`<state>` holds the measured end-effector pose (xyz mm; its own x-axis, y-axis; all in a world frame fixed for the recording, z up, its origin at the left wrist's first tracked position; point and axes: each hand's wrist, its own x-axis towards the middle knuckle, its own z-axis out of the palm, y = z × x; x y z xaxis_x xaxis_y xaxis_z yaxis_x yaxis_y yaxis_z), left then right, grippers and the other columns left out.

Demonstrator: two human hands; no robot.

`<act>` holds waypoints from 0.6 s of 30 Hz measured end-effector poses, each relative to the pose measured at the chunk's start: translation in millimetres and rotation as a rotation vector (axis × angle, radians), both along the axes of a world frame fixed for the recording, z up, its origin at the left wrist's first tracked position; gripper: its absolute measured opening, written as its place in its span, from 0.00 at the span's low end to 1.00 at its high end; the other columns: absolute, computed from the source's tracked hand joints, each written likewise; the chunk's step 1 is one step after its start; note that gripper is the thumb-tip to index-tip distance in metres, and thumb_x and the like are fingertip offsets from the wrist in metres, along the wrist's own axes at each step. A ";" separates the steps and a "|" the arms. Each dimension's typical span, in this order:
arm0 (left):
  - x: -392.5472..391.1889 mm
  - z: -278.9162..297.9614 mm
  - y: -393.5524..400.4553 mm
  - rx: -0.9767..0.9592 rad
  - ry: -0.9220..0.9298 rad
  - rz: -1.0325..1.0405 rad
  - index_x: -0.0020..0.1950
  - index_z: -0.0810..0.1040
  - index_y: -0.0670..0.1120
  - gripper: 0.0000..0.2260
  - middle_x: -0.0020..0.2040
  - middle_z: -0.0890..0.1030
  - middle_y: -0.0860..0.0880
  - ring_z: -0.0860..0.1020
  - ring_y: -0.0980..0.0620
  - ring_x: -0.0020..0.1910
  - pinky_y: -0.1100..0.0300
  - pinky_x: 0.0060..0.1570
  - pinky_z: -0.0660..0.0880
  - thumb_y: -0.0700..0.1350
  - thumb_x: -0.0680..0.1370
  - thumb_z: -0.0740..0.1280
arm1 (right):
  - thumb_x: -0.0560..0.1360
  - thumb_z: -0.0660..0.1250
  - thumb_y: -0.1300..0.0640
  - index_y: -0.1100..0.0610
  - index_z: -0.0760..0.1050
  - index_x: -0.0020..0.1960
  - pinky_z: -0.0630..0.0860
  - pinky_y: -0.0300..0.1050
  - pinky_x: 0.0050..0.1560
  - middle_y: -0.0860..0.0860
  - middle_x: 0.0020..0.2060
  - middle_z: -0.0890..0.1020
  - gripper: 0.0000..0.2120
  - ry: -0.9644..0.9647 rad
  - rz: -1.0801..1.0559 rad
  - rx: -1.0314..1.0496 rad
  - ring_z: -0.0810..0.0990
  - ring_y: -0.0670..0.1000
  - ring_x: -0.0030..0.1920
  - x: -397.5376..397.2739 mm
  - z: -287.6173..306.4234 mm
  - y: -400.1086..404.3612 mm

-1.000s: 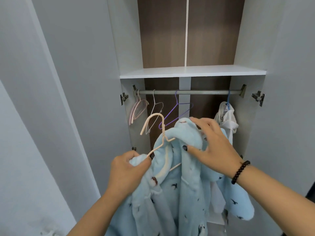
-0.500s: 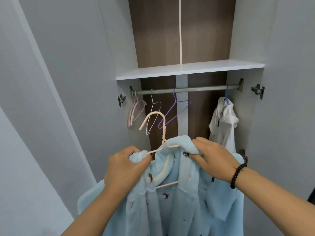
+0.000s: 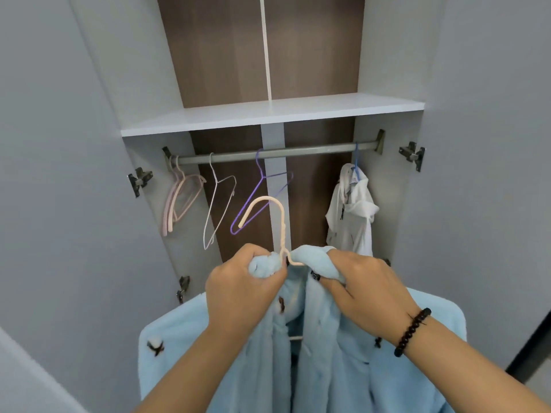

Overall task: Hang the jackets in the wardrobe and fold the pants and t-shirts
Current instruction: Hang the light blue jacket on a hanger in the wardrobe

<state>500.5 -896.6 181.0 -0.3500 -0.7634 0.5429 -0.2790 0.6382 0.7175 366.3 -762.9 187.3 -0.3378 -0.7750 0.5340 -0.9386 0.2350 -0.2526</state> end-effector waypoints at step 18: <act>-192.4 -28.3 -44.4 0.257 0.148 -0.247 0.56 0.77 0.57 0.16 0.51 0.80 0.62 0.76 0.66 0.50 0.77 0.47 0.70 0.44 0.72 0.75 | 0.75 0.65 0.52 0.52 0.76 0.41 0.66 0.38 0.29 0.49 0.29 0.77 0.06 -0.495 -0.261 -0.050 0.71 0.47 0.28 -156.7 -15.4 -37.6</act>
<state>308.1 -941.0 152.7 -0.4726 -0.7834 0.4036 -0.0204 0.4675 0.8837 209.6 -800.5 171.9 -0.7348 -0.6099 0.2969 -0.6175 0.4205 -0.6647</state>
